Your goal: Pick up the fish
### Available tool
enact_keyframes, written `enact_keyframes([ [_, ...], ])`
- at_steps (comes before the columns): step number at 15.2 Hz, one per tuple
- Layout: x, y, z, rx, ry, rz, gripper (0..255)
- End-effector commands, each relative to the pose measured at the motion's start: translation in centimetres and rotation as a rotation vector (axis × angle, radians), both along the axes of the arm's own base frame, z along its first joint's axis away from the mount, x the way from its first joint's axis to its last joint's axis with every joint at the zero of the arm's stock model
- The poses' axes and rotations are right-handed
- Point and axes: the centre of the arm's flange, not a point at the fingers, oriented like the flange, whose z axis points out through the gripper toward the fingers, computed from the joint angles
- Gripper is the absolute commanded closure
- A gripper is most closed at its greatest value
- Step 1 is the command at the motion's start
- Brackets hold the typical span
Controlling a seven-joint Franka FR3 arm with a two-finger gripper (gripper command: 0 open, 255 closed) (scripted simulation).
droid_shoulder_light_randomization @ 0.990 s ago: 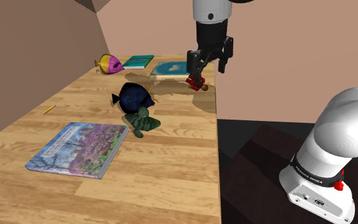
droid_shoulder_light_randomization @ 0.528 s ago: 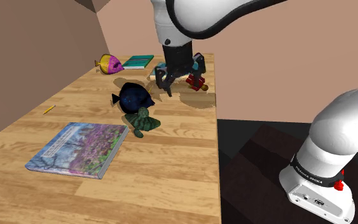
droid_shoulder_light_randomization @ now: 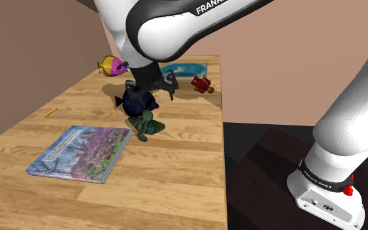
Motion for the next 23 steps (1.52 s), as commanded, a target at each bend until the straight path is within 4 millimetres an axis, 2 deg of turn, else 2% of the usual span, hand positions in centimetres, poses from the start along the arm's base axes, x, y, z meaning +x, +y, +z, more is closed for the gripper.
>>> enact_keyframes([
  [1,2.2,1.4,-0.6,-0.01,-0.028,-0.063,0],
  [3,4.4,2.8,-1.3,-0.02,-0.048,-0.117,0],
  [4,4.8,3.1,-1.5,-0.022,-0.052,-0.126,0],
  [11,4.8,3.1,-5.5,-0.022,-0.052,-0.126,0],
  [13,4.8,3.1,-5.5,-0.022,-0.052,-0.126,0],
  [14,4.8,3.1,-5.4,-0.022,-0.052,-0.126,255],
  [23,4.8,3.1,-5.5,-0.022,-0.052,-0.126,255],
])
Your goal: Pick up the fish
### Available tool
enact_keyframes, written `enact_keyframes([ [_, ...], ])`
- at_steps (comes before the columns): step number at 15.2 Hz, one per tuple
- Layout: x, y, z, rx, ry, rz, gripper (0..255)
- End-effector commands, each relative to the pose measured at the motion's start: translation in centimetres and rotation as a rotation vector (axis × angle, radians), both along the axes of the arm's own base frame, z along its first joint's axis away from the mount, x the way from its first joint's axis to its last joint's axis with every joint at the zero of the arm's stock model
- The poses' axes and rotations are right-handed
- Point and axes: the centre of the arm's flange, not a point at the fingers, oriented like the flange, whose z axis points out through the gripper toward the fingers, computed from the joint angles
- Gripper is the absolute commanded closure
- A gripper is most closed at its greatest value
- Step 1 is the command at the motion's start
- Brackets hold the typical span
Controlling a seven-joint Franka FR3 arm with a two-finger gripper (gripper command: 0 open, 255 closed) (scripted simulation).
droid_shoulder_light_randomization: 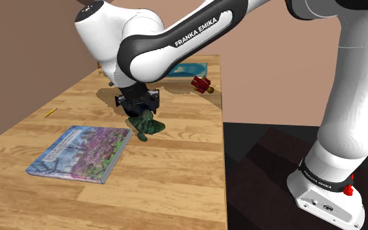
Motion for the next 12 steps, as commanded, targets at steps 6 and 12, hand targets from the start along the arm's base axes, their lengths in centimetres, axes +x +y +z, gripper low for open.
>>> enact_keyframes([
  [6,0.0,0.0,3.1,0.0,0.002,0.001,255],
  [12,0.0,0.0,6.2,0.0,0.002,0.001,255],
])
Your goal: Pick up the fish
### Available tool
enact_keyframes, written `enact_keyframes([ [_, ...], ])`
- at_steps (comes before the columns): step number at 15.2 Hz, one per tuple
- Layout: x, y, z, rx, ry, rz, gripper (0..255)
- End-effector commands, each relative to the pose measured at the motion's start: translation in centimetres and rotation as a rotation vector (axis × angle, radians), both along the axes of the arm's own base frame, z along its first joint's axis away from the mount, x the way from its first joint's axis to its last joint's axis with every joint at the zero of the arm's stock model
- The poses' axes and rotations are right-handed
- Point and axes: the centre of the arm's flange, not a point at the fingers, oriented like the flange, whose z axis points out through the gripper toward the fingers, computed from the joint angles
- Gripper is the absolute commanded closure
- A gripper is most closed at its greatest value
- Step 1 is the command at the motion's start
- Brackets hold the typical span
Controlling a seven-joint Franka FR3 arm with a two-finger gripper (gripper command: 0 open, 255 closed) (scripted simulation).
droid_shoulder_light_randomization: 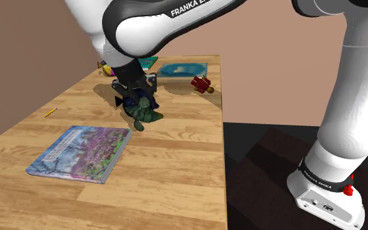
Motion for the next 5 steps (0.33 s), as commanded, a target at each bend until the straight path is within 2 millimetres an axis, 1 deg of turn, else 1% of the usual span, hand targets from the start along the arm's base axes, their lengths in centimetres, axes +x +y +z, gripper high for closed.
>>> enact_keyframes([
  [1,0.1,0.0,1.1,0.0,0.0,0.0,255],
  [3,0.1,0.0,2.2,0.0,0.0,0.0,255],
  [5,0.1,0.0,2.2,0.0,0.0,0.0,255],
])
